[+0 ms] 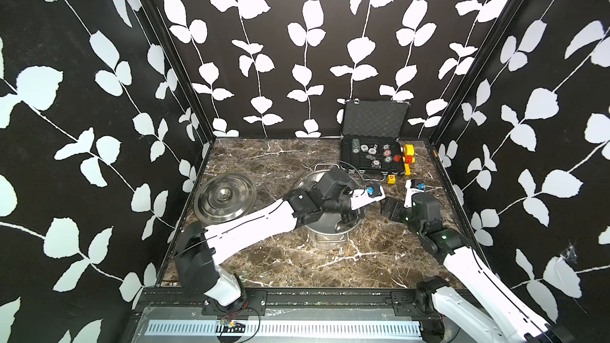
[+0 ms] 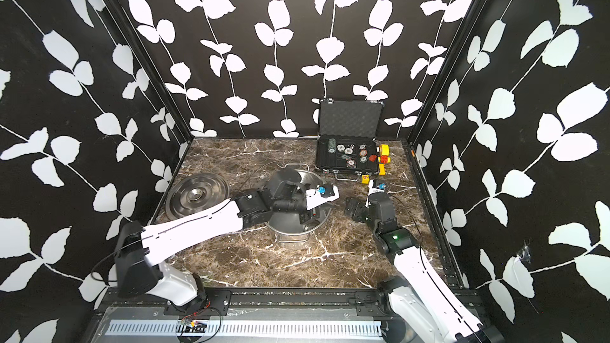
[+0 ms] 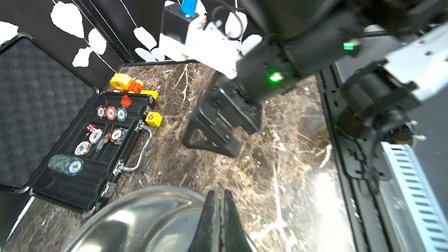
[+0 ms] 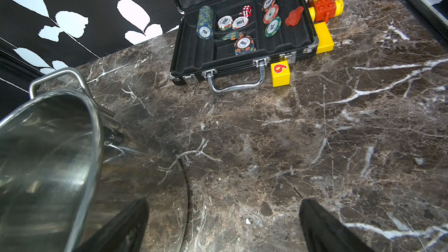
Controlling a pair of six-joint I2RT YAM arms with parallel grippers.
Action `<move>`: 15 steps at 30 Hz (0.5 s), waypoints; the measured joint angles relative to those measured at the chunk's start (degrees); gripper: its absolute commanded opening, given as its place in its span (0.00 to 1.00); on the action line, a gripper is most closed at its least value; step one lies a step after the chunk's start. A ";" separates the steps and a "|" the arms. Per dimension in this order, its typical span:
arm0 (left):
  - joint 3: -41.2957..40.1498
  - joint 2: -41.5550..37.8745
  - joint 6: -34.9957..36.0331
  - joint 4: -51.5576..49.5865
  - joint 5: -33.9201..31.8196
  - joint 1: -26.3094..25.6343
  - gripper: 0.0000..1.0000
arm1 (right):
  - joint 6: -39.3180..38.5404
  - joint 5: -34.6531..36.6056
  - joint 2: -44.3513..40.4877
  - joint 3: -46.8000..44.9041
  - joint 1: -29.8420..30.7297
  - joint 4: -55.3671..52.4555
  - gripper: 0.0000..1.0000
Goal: Stir the soup with a spoon
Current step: Stir the soup in the pan with a stick.
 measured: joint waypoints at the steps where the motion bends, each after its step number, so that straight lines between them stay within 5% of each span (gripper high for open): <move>1: -1.51 -1.81 -0.22 -0.15 -0.68 0.00 0.00 | 0.00 -0.11 0.33 0.00 0.00 0.17 0.99; 10: -11.26 -13.60 -2.12 -2.03 -8.76 1.60 0.00 | 0.00 -1.01 2.01 0.00 0.00 1.16 0.99; 15: -14.16 -17.49 -4.13 -1.84 -9.29 8.46 0.00 | 0.17 -1.27 2.16 0.00 0.00 1.53 0.99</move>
